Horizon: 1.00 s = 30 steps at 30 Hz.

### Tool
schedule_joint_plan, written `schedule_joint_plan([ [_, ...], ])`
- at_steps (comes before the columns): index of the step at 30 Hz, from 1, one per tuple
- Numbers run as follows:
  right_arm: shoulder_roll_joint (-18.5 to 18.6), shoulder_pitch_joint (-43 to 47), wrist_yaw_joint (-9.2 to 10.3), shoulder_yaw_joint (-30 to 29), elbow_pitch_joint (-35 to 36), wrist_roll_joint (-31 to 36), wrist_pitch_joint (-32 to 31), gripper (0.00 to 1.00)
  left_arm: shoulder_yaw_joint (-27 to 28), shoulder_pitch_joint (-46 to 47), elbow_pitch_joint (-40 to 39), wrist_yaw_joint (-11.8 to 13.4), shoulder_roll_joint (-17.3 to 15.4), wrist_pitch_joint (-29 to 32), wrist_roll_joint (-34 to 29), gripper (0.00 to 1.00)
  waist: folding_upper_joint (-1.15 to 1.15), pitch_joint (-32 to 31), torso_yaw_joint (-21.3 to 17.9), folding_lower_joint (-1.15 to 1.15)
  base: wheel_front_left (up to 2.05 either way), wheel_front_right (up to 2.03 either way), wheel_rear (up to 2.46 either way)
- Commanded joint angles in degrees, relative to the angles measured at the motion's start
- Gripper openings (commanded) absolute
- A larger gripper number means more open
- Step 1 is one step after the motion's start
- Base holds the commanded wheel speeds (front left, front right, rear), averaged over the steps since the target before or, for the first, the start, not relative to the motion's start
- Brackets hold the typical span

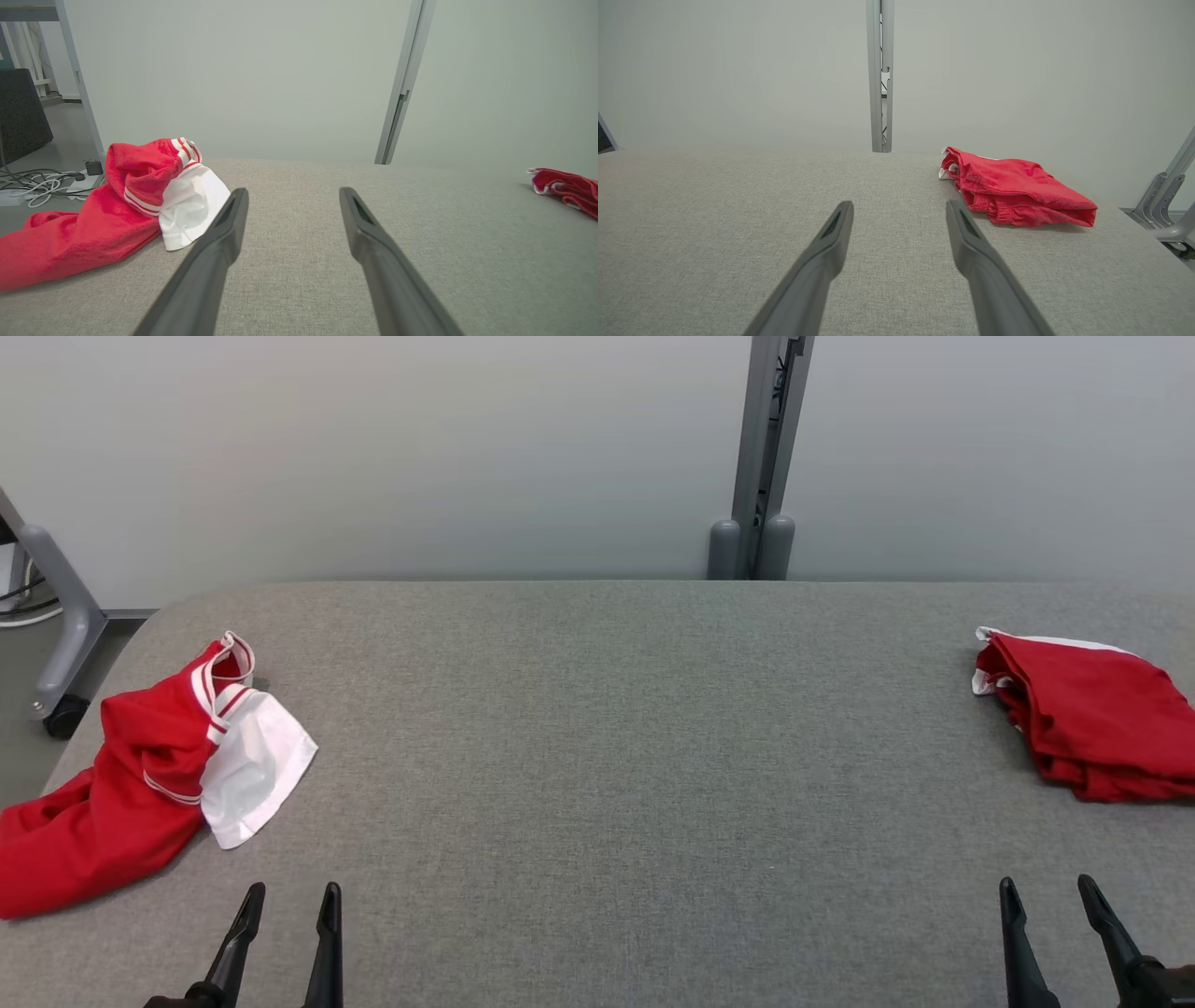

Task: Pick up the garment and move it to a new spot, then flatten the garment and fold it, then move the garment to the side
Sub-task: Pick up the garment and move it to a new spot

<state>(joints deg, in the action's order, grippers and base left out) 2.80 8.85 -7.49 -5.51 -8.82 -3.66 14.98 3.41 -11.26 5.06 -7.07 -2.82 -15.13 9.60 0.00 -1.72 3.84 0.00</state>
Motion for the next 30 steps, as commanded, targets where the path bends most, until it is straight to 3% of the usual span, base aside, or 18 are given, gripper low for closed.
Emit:
schedule_joint_plan([
  [1,0.2,0.9,0.0,0.0,0.1,0.1,0.3,1.0,-0.1,0.7,0.1,-0.3,-0.2,0.0,0.1,1.0,0.0,-0.1,0.9,0.0,0.0,0.0,0.0],
  [4,0.2,1.3,0.0,0.2,0.5,-0.3,0.3,1.0,-0.5,1.2,0.2,-0.4,-0.2,0.0,0.0,1.0,0.0,-0.3,3.9,0.0,0.0,0.0,0.0],
  [8,0.2,2.2,0.0,1.7,0.5,-1.6,0.3,1.0,-0.9,1.4,0.5,-0.3,-0.2,0.0,-0.4,1.0,0.0,-1.0,10.9,0.0,0.0,0.0,0.0],
  [9,0.2,2.2,0.0,1.7,0.5,-1.6,0.3,1.0,-0.9,1.4,0.5,-0.3,-0.2,0.0,-0.4,1.0,0.0,-1.0,10.9,0.0,0.0,0.0,0.0],
  [16,0.2,0.9,0.0,7.0,-0.2,-3.5,0.3,1.0,0.6,-1.5,-0.2,1.3,-0.2,0.0,0.7,1.0,0.0,-2.4,22.8,0.0,0.0,0.0,0.0],
  [22,0.3,-1.9,0.0,10.3,-0.9,-3.2,0.3,1.0,4.0,-3.7,-2.5,2.8,-0.1,0.0,2.5,1.0,0.0,-1.3,23.9,0.0,0.0,0.0,0.0],
  [30,0.3,0.1,0.0,8.8,-0.6,-2.3,0.3,1.0,5.8,-0.8,-1.0,1.1,-0.5,0.0,2.0,1.0,0.0,-0.2,21.5,0.0,0.0,0.0,0.0],
])
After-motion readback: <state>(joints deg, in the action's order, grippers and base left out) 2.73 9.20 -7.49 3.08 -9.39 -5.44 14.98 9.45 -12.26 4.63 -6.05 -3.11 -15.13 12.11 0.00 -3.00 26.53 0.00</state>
